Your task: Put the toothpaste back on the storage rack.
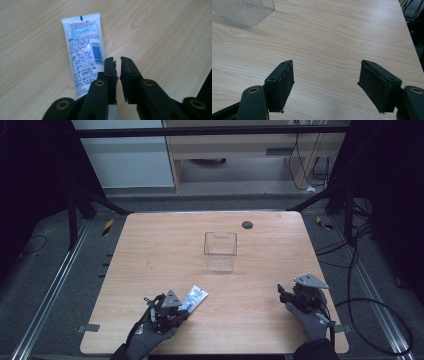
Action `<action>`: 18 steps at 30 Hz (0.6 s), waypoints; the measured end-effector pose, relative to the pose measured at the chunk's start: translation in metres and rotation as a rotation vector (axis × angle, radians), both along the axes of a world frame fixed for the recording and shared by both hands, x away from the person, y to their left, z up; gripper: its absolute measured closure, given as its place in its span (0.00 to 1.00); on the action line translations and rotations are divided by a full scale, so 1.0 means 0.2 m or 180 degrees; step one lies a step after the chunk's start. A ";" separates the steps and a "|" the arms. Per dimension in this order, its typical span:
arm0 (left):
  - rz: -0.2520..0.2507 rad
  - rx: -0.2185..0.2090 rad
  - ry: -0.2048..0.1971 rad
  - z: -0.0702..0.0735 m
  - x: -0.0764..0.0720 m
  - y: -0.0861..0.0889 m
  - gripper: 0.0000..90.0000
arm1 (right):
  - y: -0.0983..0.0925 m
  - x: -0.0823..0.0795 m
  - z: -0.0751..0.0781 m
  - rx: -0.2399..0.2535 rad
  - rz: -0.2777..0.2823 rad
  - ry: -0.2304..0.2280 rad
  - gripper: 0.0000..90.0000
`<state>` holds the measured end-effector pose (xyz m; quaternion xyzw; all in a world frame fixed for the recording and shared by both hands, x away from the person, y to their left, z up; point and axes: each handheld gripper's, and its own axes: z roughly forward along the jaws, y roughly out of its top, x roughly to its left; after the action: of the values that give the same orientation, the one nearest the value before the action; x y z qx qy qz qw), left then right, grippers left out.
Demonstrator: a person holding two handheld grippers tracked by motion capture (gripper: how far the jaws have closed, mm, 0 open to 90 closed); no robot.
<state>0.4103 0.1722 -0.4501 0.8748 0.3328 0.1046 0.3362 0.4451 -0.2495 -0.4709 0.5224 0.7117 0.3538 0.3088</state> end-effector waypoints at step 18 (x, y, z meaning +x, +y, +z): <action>0.0526 -0.0129 -0.0204 0.15 0.14 0.11 0.37 | -0.02 0.00 0.00 0.0022 -0.0009 0.0029 0.30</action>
<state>0.4391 0.1945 -0.4199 0.8336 0.3950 0.1531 0.3545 0.4458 -0.2529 -0.4704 0.5261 0.7112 0.3534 0.3043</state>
